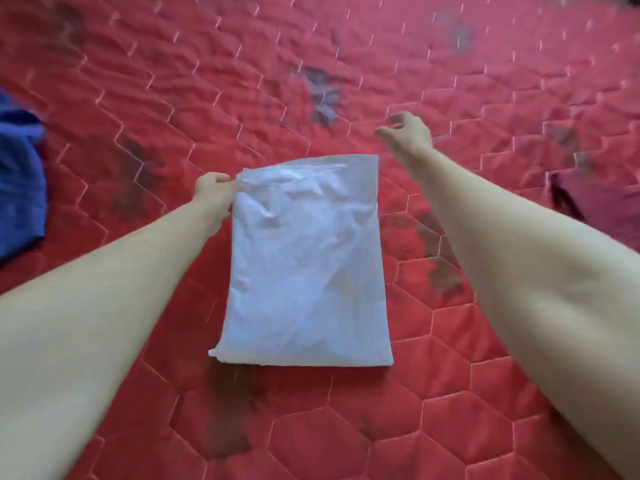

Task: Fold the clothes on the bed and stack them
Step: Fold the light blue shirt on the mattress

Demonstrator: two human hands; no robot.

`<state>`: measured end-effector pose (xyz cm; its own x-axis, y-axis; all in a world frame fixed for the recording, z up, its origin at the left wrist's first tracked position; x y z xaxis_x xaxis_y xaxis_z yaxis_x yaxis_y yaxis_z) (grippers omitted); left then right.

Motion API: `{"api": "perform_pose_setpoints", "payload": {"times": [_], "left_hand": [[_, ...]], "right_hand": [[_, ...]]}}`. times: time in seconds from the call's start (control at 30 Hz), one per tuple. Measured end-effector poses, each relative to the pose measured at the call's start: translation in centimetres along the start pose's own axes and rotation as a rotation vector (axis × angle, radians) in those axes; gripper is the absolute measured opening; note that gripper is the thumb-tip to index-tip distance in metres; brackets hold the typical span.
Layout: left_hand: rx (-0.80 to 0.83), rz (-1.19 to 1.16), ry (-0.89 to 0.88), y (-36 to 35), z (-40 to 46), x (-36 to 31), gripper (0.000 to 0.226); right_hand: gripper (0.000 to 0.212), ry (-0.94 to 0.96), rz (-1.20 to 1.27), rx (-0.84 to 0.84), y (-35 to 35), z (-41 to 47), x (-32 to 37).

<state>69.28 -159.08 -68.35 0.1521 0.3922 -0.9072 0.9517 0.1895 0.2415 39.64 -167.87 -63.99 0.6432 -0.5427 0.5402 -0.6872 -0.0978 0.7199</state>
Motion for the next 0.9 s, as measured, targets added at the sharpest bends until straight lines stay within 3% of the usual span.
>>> {"api": "perform_pose_setpoints", "payload": {"times": [0.03, 0.1, 0.17, 0.27, 0.47, 0.63, 0.77, 0.9], "left_hand": [[0.009, 0.000, 0.095, -0.7, 0.5, 1.2, 0.042], [0.014, 0.054, 0.157, -1.9, 0.7, 3.3, 0.046], [-0.031, 0.206, 0.072, -2.5, 0.3, 4.6, 0.051], [-0.101, 0.404, -0.077, -2.4, -0.7, 5.4, 0.042], [-0.186, 0.265, -0.216, -1.1, -1.9, 7.0, 0.012], [-0.169, 0.052, -0.228, 0.2, -1.0, 7.2, 0.012], [-0.169, 0.149, -0.145, 0.1, 0.4, 7.8, 0.004], [-0.162, 0.306, -0.216, 0.4, -1.5, 7.8, 0.027]], "right_hand": [[0.052, -0.062, 0.029, -0.052, -1.2, 1.0, -0.5], [0.062, -0.199, 0.042, 0.022, -4.4, 2.1, -2.4], [0.067, -0.264, 0.031, 0.068, -7.0, 1.7, -4.5], [0.057, -0.180, 0.093, -0.034, -8.8, -0.1, -6.8], [0.017, -0.102, 0.279, -0.098, -9.6, -3.9, -9.4], [0.027, 0.000, 0.328, -0.080, -9.3, -3.5, -8.2], [0.021, -0.135, 0.308, -0.011, -9.7, -2.3, -8.1], [0.026, -0.166, 0.350, -0.065, -9.9, -4.9, -9.5]]}}
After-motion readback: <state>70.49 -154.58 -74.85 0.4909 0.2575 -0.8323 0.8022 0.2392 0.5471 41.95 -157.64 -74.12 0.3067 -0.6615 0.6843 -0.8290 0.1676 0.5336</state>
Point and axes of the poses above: each hand's wrist, its own z-axis towards the middle knuckle, its own y-axis out of the back of the hand, x = y × z, the point moved 2 cm from there along z, towards the middle knuckle, and after that the axes turned 15 degrees about -y, right-handed, at the moved point
